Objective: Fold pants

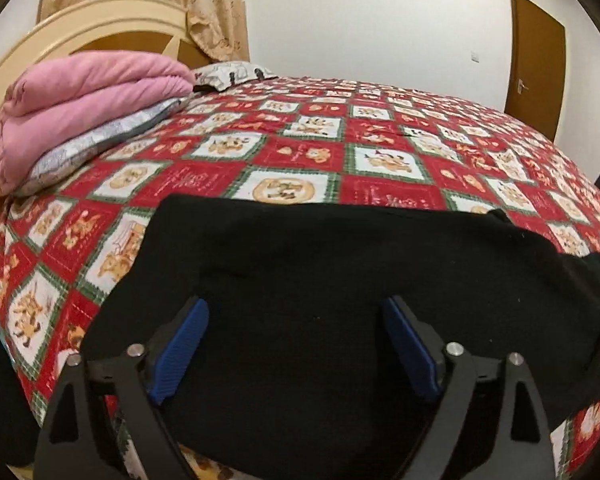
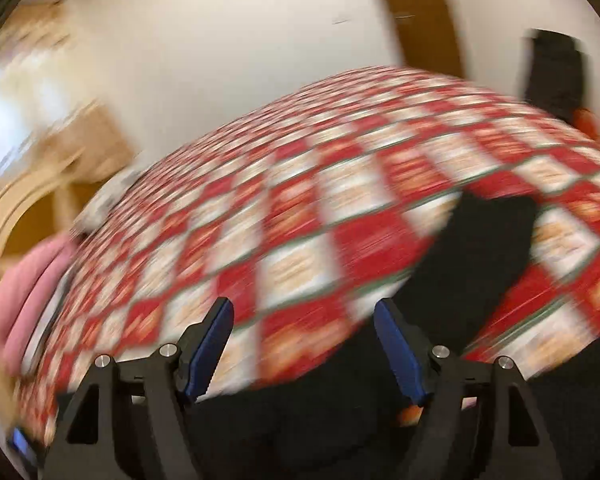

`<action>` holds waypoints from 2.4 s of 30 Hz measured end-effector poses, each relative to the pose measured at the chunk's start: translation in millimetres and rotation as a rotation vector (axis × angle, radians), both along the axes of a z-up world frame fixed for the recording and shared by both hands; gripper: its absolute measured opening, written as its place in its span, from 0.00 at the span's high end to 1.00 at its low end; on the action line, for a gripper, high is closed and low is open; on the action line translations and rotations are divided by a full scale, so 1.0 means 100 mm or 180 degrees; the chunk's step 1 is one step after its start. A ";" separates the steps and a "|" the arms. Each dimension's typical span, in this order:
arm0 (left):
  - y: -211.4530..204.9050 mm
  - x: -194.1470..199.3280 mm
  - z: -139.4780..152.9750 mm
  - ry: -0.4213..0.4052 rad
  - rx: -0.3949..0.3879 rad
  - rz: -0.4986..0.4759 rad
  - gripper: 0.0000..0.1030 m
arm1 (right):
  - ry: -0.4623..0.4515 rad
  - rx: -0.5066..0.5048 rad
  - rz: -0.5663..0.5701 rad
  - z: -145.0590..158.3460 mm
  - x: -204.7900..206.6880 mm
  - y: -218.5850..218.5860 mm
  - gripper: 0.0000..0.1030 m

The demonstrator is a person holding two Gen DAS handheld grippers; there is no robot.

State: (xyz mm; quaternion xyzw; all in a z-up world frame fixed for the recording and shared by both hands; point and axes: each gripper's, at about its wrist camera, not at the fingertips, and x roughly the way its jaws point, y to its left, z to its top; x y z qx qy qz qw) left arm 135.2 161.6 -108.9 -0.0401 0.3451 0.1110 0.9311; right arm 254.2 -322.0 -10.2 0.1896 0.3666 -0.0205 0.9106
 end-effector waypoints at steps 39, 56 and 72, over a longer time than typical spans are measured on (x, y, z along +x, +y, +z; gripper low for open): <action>-0.03 0.04 -0.01 0.0014 0.0095 0.0029 0.05 | -0.0129 0.1728 -0.1363 -0.47 -2.19 -2.20 0.97; -0.52 -0.16 0.30 -0.0044 0.0289 -0.0493 0.05 | -0.0421 0.0628 -0.0722 0.35 -2.34 -1.55 0.81; -2.22 -0.11 0.42 -0.0152 0.0192 -0.1928 0.05 | 0.0794 0.0220 0.0745 -0.47 -1.68 -0.18 0.81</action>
